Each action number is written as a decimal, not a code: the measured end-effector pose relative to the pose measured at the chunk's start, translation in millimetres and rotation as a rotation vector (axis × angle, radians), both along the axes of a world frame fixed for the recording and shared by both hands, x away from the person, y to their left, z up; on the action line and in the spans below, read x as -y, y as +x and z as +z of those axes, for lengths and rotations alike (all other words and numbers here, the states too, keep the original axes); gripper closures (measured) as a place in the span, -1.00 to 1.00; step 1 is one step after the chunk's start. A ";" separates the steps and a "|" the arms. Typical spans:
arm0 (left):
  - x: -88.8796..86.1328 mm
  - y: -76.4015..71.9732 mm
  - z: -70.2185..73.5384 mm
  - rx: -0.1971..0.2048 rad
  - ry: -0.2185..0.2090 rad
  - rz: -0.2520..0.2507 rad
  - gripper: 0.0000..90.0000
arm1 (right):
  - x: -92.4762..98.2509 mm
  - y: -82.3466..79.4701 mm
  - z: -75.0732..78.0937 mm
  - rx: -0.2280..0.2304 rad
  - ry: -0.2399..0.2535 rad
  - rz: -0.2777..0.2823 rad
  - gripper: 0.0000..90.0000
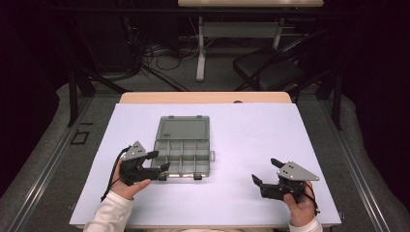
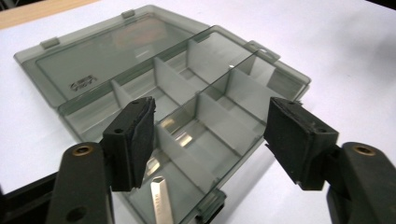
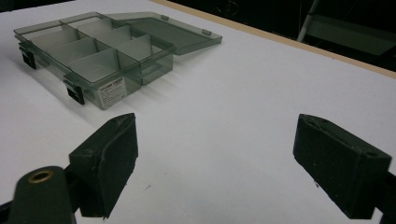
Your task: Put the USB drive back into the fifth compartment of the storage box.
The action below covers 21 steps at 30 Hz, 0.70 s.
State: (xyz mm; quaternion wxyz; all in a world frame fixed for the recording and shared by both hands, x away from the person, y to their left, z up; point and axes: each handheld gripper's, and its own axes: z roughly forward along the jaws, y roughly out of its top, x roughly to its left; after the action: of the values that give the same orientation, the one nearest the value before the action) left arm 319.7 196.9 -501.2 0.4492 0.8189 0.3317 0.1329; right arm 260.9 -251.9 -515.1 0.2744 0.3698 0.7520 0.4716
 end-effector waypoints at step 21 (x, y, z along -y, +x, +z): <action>1.2 -7.6 4.0 0.059 -0.096 -0.011 -0.66 | 0.0 -0.4 0.3 0.000 0.000 0.000 -0.69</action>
State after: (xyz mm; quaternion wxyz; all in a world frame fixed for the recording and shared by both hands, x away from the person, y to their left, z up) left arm 312.1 195.8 -497.2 0.4984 0.7938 0.3199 0.1387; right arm 260.6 -251.8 -514.8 0.2744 0.3699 0.7521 0.4715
